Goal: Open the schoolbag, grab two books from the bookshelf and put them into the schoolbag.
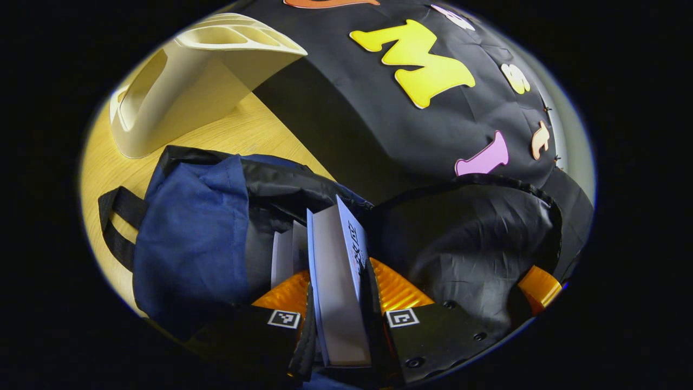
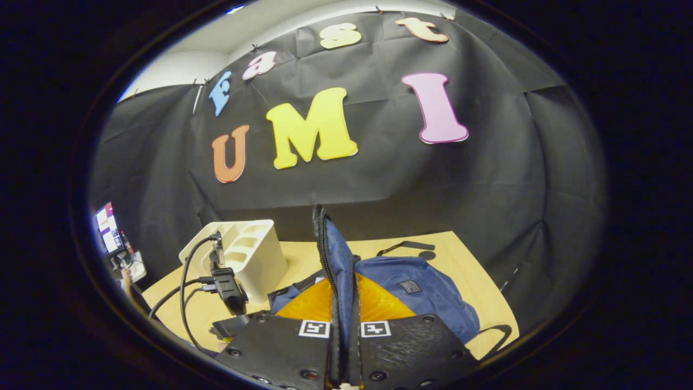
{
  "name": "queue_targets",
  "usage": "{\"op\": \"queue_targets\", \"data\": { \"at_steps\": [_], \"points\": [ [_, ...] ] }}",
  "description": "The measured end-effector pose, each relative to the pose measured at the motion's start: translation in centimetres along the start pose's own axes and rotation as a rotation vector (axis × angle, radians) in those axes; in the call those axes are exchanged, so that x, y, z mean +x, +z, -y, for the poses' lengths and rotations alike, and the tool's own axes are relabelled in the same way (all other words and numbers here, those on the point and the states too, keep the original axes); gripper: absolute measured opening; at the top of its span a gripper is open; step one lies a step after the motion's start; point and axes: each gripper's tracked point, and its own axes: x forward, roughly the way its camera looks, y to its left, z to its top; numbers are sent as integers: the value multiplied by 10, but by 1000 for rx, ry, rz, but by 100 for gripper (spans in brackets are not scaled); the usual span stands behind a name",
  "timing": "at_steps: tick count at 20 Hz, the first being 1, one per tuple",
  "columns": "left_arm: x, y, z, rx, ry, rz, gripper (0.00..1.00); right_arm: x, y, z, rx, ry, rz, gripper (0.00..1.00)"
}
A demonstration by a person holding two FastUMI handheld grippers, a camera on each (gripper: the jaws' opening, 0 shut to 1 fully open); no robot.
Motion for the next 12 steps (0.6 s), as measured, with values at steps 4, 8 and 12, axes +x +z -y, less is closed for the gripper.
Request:
{"op": "queue_targets", "data": {
  "at_steps": [4, 8, 12],
  "points": [
    [3, 1, -6, -26, 9, 3, 46, 1, -8, 10, 24, -25, -17, 6],
    [1, -2, -6, 31, 38, 5, 63, 0, -13, 8, 21, -40, -22, 7],
    [-2, -1, -8, 76, 68, 16, 68, -4, -13, 8, 15, -67, -13, 7]
  ]
}}
